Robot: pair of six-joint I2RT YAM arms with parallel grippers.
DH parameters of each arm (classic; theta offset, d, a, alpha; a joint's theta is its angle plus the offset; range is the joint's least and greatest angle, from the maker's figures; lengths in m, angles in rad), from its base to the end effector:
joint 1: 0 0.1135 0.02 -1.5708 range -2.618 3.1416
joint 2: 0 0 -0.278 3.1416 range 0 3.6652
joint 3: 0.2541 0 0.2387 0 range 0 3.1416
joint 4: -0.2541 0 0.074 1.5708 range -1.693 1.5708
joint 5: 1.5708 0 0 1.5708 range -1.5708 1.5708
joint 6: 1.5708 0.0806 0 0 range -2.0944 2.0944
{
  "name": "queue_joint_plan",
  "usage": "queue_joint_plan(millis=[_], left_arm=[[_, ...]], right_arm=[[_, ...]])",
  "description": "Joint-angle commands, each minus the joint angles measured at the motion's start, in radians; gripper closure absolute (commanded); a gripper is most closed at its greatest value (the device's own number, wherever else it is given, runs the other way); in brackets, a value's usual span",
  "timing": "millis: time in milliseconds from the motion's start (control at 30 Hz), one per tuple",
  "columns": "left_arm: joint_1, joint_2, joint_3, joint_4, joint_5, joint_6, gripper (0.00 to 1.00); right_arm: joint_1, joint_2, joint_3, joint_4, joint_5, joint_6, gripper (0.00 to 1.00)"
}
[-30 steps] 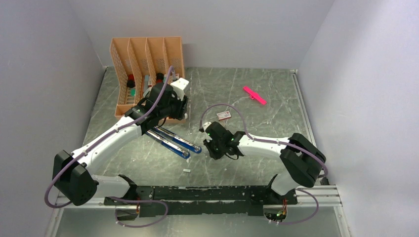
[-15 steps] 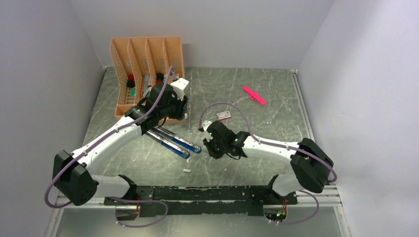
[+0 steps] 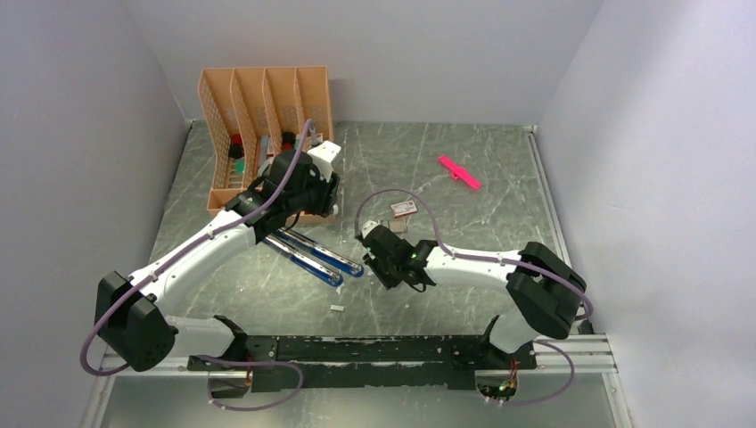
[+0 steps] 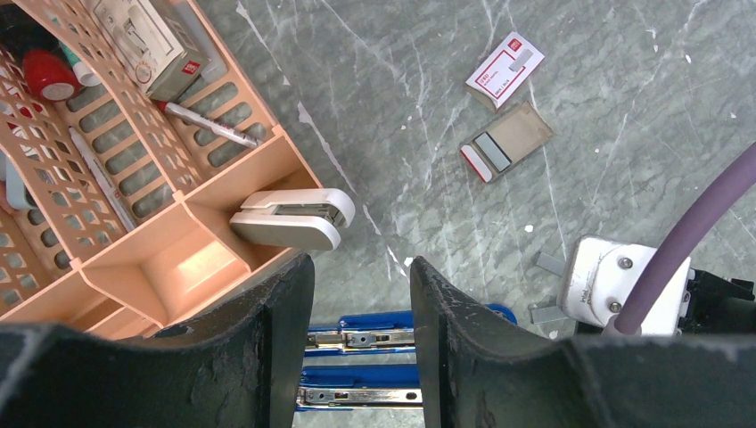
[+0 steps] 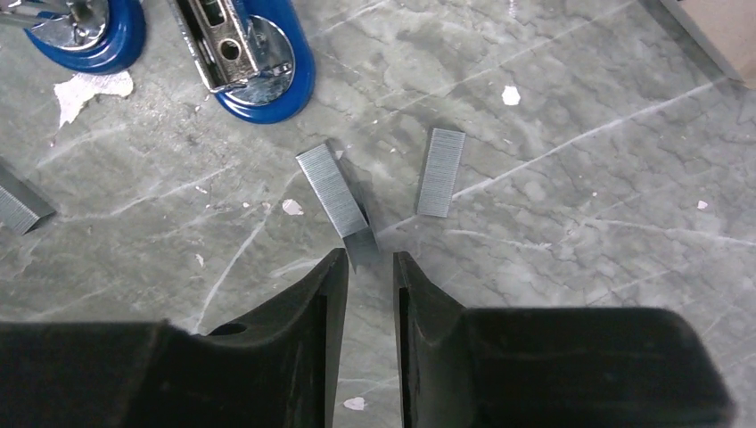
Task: Load the staples into the stapler
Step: Adjust the staple at the center of the board.
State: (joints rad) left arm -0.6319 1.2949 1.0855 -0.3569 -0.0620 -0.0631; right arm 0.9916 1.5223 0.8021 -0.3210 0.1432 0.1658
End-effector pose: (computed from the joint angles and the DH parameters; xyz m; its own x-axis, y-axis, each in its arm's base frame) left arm 0.2556 -0.1809 0.3088 -0.4666 0.2636 -0.8443 0.5190 0.8546 -0.0200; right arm 0.1724 0.2426 0.1512 -0.5961 -0.6130 -0.5186 -0.7001 0.7130 -0.0381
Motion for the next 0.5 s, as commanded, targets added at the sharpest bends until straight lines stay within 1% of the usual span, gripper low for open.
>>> queue_joint_plan(millis=[0, 300, 467], left_arm=[[-0.004, -0.013, 0.031, -0.011, 0.012, 0.003, 0.51], [-0.005, -0.010, 0.031, -0.011, 0.013, 0.003, 0.51], [-0.005, -0.009, 0.032, -0.011, 0.012, 0.003, 0.51]], right_arm=[[0.004, -0.011, 0.011, -0.017, 0.061, 0.026, 0.70], [0.001, 0.001, 0.005, -0.010, 0.048, 0.037, 0.70], [0.002, 0.019, 0.006, -0.007, 0.036, 0.033, 0.65]])
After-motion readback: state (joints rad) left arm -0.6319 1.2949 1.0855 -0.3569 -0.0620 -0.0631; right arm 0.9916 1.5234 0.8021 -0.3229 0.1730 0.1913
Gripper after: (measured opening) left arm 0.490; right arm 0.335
